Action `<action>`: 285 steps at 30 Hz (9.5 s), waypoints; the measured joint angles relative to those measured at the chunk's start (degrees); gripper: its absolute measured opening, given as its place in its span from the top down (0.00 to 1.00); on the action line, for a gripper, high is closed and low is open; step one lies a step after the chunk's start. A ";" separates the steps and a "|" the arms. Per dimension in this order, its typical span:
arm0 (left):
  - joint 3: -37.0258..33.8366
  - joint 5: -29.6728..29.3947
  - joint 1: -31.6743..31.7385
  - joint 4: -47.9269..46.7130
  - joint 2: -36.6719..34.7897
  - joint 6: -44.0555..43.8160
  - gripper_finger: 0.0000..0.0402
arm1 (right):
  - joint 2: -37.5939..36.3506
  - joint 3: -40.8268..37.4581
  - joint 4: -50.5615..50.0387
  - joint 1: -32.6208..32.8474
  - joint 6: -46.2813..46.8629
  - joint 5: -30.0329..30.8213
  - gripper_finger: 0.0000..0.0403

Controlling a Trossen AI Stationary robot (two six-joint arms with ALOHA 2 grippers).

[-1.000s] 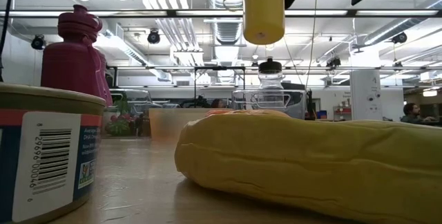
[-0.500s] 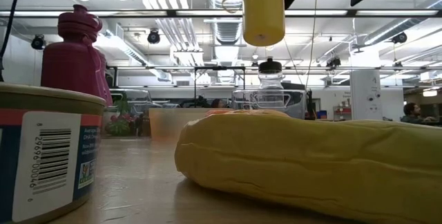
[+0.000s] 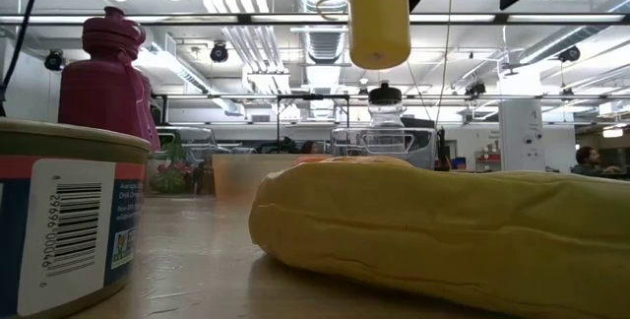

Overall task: Pick & Place Food Item
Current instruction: Put the yellow water bottle into the right transparent bin, then move the violet water bottle to the center of the table

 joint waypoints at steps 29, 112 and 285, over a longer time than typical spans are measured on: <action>-0.07 0.89 0.04 0.19 0.45 2.19 0.86 | 0.00 -0.04 -0.98 0.19 -0.74 0.26 0.50; -0.17 -1.56 23.81 3.50 5.55 4.15 0.87 | -14.60 0.00 -7.37 -0.29 -10.11 6.99 0.11; -0.07 -15.69 -25.38 -51.77 -15.57 -51.00 0.42 | -14.86 0.00 -20.00 -0.45 -11.61 10.51 0.11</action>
